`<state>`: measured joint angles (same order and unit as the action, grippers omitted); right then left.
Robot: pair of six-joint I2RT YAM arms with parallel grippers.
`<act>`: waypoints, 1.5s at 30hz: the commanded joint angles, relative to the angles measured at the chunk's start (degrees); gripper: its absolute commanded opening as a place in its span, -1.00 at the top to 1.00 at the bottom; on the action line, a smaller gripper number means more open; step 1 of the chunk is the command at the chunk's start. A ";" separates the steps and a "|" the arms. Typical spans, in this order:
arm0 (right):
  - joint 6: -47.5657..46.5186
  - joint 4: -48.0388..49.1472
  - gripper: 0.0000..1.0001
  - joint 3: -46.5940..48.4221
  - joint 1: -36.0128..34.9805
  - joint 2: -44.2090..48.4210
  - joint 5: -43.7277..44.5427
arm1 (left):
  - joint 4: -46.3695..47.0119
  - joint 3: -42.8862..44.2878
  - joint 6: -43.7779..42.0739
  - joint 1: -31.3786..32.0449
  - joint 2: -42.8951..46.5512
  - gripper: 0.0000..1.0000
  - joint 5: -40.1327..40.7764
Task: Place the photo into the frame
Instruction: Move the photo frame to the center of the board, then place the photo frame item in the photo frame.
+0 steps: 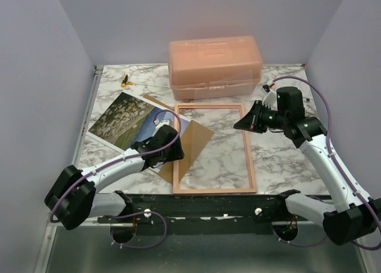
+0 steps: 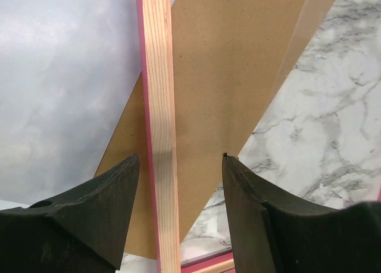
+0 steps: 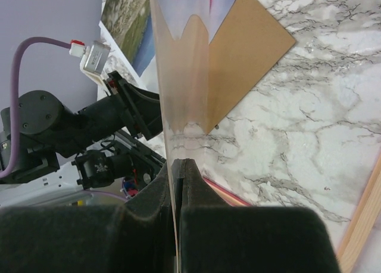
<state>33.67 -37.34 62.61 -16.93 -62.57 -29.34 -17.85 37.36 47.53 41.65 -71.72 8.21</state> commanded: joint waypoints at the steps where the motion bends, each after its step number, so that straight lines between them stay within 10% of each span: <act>1: 1.00 2.17 0.99 0.50 -0.12 -0.06 -3.10 | 3.55 -3.16 -0.97 -1.99 3.75 -0.16 -4.22; 45: 2.63 2.71 0.99 3.74 -0.03 -10.59 -12.04 | 7.25 -9.51 -5.07 -9.34 4.09 0.37 -10.80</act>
<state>36.88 -33.56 64.05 -16.91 -72.20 -38.26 -9.89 27.51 44.03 32.62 -66.54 -2.28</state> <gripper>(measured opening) 0.033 0.319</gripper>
